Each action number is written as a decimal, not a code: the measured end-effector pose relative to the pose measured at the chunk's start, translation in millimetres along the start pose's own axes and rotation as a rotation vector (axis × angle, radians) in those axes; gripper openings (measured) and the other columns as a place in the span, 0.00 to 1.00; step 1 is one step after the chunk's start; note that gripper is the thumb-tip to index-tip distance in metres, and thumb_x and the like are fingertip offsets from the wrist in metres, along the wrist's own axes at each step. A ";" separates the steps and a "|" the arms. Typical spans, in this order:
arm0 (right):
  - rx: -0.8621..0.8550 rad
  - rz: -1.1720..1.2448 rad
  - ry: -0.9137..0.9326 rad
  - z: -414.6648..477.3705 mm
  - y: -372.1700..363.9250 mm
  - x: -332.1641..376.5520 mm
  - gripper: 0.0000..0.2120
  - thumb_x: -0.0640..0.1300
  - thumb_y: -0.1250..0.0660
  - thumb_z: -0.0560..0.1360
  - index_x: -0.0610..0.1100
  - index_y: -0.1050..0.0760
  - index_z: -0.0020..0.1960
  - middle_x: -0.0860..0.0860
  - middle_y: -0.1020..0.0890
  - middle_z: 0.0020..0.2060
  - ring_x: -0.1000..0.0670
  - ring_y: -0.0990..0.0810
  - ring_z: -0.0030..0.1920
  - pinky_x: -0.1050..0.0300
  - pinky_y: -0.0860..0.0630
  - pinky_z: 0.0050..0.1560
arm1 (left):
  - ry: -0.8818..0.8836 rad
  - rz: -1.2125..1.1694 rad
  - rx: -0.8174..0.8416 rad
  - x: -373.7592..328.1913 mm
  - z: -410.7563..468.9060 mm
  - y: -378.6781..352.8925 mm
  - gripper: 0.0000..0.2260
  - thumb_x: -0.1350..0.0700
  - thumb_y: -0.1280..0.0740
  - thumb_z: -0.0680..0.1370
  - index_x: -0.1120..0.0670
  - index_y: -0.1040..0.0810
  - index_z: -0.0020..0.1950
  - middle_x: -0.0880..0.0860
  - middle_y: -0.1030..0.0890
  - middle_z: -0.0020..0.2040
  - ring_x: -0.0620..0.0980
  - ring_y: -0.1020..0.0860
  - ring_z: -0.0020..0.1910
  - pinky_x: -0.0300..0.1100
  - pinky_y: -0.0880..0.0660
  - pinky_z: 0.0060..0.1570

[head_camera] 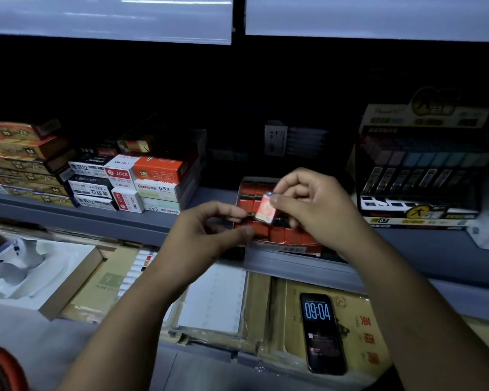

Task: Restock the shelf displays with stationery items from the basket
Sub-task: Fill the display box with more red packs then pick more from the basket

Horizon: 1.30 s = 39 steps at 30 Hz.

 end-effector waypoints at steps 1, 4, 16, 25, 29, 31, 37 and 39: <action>0.001 -0.084 -0.007 0.5 4.0 -4.6 0.04 0.43 0.27 0.76 0.45 0.21 0.47 0.49 0.18 0.33 0.54 0.24 0.30 0.58 0.27 0.34 | -0.005 0.043 0.021 0.3 -0.7 -1.0 0.19 0.50 0.21 0.65 0.54 0.15 0.53 0.63 0.15 0.48 0.61 0.16 0.49 0.54 0.18 0.53; 0.013 -0.166 -0.042 -0.2 12.7 -14.5 0.04 0.44 0.26 0.76 0.47 0.21 0.45 0.50 0.18 0.33 0.54 0.23 0.31 0.56 0.26 0.36 | -0.062 0.092 0.054 -1.2 0.7 0.7 0.19 0.50 0.21 0.64 0.52 0.14 0.53 0.59 0.19 0.54 0.58 0.17 0.49 0.49 0.17 0.51; 0.129 -0.374 -0.012 -6.2 5.5 -13.4 0.08 0.49 0.26 0.75 0.51 0.25 0.48 0.52 0.17 0.36 0.53 0.18 0.35 0.55 0.21 0.38 | -0.117 0.334 0.008 15.0 8.9 5.5 0.16 0.41 0.22 0.63 0.38 0.17 0.50 0.53 0.18 0.45 0.49 0.17 0.44 0.42 0.19 0.47; 0.108 -0.402 0.022 -15.9 -5.2 -8.5 0.03 0.46 0.26 0.75 0.51 0.19 0.47 0.53 0.20 0.33 0.60 0.26 0.29 0.59 0.25 0.36 | -0.171 0.358 -0.033 18.5 8.8 3.3 0.14 0.48 0.19 0.69 0.37 0.18 0.49 0.53 0.18 0.45 0.49 0.18 0.42 0.40 0.22 0.43; 0.093 -0.433 -0.032 -21.5 -3.0 -5.2 0.08 0.44 0.24 0.74 0.51 0.20 0.51 0.54 0.18 0.35 0.60 0.22 0.32 0.59 0.22 0.39 | -0.250 0.389 -0.093 13.3 4.5 1.3 0.17 0.52 0.19 0.69 0.40 0.18 0.55 0.51 0.20 0.45 0.44 0.20 0.37 0.30 0.27 0.37; 0.123 -0.422 -0.066 -26.0 -2.6 -3.1 0.09 0.43 0.24 0.74 0.51 0.20 0.52 0.53 0.17 0.37 0.58 0.20 0.35 0.58 0.20 0.42 | -0.286 0.385 -0.124 11.5 1.7 0.1 0.22 0.54 0.19 0.69 0.42 0.18 0.60 0.51 0.21 0.47 0.44 0.20 0.36 0.30 0.26 0.39; 0.030 -0.472 -0.134 -24.7 -5.0 -0.1 0.09 0.42 0.24 0.73 0.50 0.22 0.50 0.52 0.17 0.39 0.51 0.17 0.40 0.57 0.23 0.41 | -0.281 0.344 -0.157 13.5 -6.1 -3.5 0.24 0.55 0.20 0.71 0.43 0.22 0.64 0.49 0.21 0.47 0.46 0.21 0.40 0.32 0.24 0.40; -0.030 -0.522 -0.149 -24.6 -7.7 0.3 0.09 0.43 0.24 0.74 0.49 0.22 0.50 0.51 0.17 0.41 0.50 0.18 0.42 0.60 0.26 0.38 | -0.303 0.358 -0.121 12.8 -10.6 -5.6 0.26 0.56 0.20 0.71 0.44 0.23 0.66 0.48 0.22 0.49 0.45 0.22 0.42 0.31 0.25 0.41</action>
Point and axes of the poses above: each hand's wrist, its own z-axis towards the middle knuckle, its own y-axis out of the back of the hand, x = y × z, the point moved 8 cm from there along z, towards the middle knuckle
